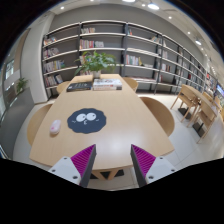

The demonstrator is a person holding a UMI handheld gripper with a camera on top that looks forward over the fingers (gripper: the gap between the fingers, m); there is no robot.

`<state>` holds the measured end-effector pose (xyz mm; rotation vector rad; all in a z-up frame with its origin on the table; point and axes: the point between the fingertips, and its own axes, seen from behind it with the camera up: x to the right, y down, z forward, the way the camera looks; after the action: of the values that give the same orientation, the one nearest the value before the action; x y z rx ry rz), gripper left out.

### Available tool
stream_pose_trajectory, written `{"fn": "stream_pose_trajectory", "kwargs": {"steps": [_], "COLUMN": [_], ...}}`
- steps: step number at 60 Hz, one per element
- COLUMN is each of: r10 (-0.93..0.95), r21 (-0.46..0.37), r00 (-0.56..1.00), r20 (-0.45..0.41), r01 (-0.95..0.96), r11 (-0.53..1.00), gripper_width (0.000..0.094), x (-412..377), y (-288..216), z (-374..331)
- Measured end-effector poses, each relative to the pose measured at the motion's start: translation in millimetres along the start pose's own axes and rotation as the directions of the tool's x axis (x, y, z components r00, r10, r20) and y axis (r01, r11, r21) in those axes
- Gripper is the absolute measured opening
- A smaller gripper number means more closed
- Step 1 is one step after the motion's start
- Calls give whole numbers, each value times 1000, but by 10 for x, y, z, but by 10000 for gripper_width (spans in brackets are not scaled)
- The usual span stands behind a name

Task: Arrange mouse

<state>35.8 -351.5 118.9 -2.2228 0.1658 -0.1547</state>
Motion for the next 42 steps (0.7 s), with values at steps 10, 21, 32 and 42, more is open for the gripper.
{"fn": "stream_pose_trajectory", "kwargs": {"steps": [10, 21, 32, 42], "r10": [-73, -91, -96, -101], "r21": [-104, -133, -157, -174], "r00": [985, 960, 951, 953], "r20": [157, 265, 294, 285], "r01": [90, 130, 147, 155], "r11": [990, 983, 977, 972], "gripper_width": [685, 692, 691, 694], "x": [-884, -2038, -2697, -3024], "y": [444, 517, 357, 187], "z": [98, 634, 1220, 1678]}}
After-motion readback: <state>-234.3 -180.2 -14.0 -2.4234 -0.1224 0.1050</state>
